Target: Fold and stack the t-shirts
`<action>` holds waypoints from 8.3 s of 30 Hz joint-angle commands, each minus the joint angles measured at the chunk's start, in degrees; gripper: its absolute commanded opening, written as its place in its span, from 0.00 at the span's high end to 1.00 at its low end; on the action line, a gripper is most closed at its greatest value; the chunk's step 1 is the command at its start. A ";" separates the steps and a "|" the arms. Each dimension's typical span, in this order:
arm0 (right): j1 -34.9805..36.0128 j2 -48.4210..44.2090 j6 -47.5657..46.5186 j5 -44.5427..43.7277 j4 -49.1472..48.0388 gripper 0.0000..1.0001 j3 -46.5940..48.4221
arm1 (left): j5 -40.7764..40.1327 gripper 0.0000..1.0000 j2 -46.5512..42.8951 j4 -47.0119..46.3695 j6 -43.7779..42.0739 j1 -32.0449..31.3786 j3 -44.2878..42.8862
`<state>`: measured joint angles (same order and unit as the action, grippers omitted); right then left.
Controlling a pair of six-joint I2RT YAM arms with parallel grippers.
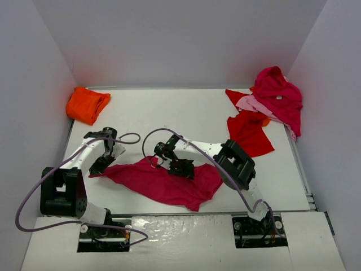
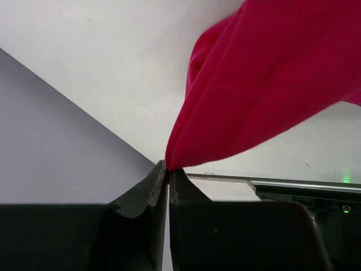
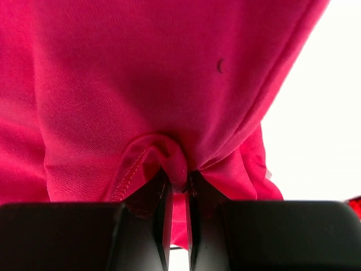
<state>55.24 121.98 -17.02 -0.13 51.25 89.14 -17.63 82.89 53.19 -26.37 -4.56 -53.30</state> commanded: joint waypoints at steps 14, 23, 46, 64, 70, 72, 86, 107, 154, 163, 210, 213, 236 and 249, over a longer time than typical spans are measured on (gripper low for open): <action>-19.29 -11.09 -6.50 -5.92 0.89 0.85 0.30 | -0.65 1.00 -0.73 0.53 1.22 -1.16 -1.28; -22.67 -11.20 -3.09 -7.33 0.43 0.50 5.43 | -0.54 1.00 0.16 0.01 1.23 -1.42 -1.43; -11.66 -1.45 1.05 -6.42 2.01 0.43 9.06 | -0.66 1.00 2.00 -3.00 1.59 -1.95 1.57; -14.45 -6.75 1.85 -23.24 -0.60 0.43 4.13 | 0.05 1.00 3.80 -4.56 1.41 -2.03 1.94; -17.52 -5.28 -1.06 -15.33 1.45 0.74 8.04 | -0.30 1.00 3.86 -4.77 1.41 -2.03 2.50; -18.22 -5.08 -1.72 -12.73 2.36 0.74 8.82 | -0.54 1.00 3.58 -4.77 1.35 -2.03 2.65; -22.55 0.46 -4.02 -2.24 3.94 0.68 14.40 | -0.68 1.00 4.15 -4.42 1.50 -2.03 2.09; -23.34 7.82 -4.38 -2.72 4.24 1.00 20.96 | -3.14 1.00 1.44 -6.40 2.23 -1.95 1.56; -36.61 -57.75 -11.97 21.08 -19.42 1.00 6.01 | 3.86 1.00 -24.04 5.09 -1.05 -2.12 -60.46; -36.55 -54.14 -10.53 18.82 -22.21 1.00 5.39 | 1.23 1.00 -17.66 0.92 -1.22 -2.12 -59.47; -35.64 -48.58 -16.96 21.90 -11.72 1.00 5.91 | 11.17 1.00 1.98 11.62 -9.20 -2.12 -81.83; -35.80 -40.69 -18.36 21.77 -15.21 1.00 3.62 | 12.12 1.00 6.29 6.68 -9.89 -2.10 -75.64; -42.72 15.23 -16.16 18.54 -24.62 1.00 41.95 | 3.70 1.00 55.06 -4.82 -11.09 -1.06 -93.78; -42.44 -1.10 -20.22 20.23 -24.32 1.00 21.71 | 5.76 1.00 32.26 -0.85 -7.49 -4.55 -66.34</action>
<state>12.52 130.61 -35.31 19.28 27.96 115.32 -11.78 126.71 51.48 -36.61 -7.54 -125.28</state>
